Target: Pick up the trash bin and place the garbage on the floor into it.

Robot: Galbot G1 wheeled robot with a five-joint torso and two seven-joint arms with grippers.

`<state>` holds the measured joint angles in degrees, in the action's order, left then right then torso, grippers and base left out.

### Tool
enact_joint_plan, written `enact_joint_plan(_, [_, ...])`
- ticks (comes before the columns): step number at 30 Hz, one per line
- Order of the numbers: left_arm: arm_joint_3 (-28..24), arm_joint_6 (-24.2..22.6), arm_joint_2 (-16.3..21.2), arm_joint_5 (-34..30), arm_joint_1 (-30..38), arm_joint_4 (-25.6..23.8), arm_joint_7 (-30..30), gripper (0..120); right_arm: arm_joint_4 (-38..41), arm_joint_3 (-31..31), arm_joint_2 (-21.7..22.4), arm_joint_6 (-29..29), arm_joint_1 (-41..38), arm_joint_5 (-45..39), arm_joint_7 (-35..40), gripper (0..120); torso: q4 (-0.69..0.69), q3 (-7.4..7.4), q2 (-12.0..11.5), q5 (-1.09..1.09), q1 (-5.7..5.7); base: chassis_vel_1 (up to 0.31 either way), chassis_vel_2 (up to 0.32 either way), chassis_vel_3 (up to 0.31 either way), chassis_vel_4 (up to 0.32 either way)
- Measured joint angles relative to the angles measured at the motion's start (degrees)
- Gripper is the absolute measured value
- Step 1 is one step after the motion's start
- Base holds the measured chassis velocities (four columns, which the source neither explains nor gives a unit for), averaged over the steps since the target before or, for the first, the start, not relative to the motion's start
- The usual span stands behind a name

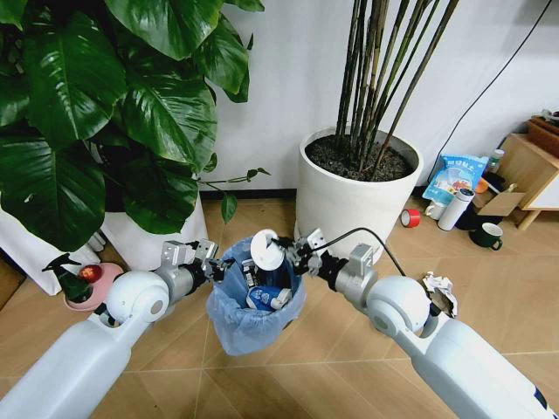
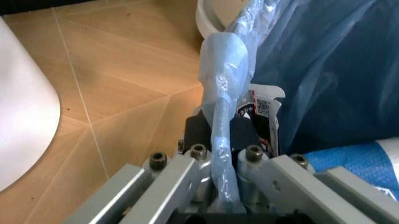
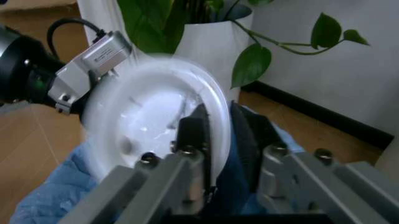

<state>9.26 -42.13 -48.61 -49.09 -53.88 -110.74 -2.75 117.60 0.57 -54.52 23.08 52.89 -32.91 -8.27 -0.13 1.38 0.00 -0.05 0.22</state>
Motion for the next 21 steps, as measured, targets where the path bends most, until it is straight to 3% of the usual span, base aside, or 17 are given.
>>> enact_joint_plan(3, [0.0,0.0,-0.21,-0.07,0.02,0.0,-0.07,0,-0.11,0.95,-0.01,-0.18,-0.23,0.96,0.11,30,0.01,0.0,0.0,0.0,0.0,0.0,0.0,0.0,0.0])
enact_joint_plan(5, [-0.01,0.0,-0.28,-0.09,0.14,0.0,-0.1,0,-0.29,1.04,-0.03,-0.32,-0.26,1.09,0.2,34,0.01,0.0,0.0,0.01,0.0,0.0,0.0,0.0,0.0])
enact_joint_plan(15, [-0.04,0.0,-0.7,-0.2,0.3,-0.39,-0.39,0,0.41,-0.36,-0.01,-0.45,0.15,0.19,1.45,72,0.01,0.0,0.0,0.01,0.0,0.0,0.0,0.0,0.0])
enact_joint_plan(21, [2.21,0.0,-1.01,-0.19,-1.29,-0.69,-0.66,0,2.57,-7.85,0.55,0.63,4.24,-0.49,7.0,94,0.01,0.0,0.0,0.0,0.0,0.0,0.0,0.0,0.0])
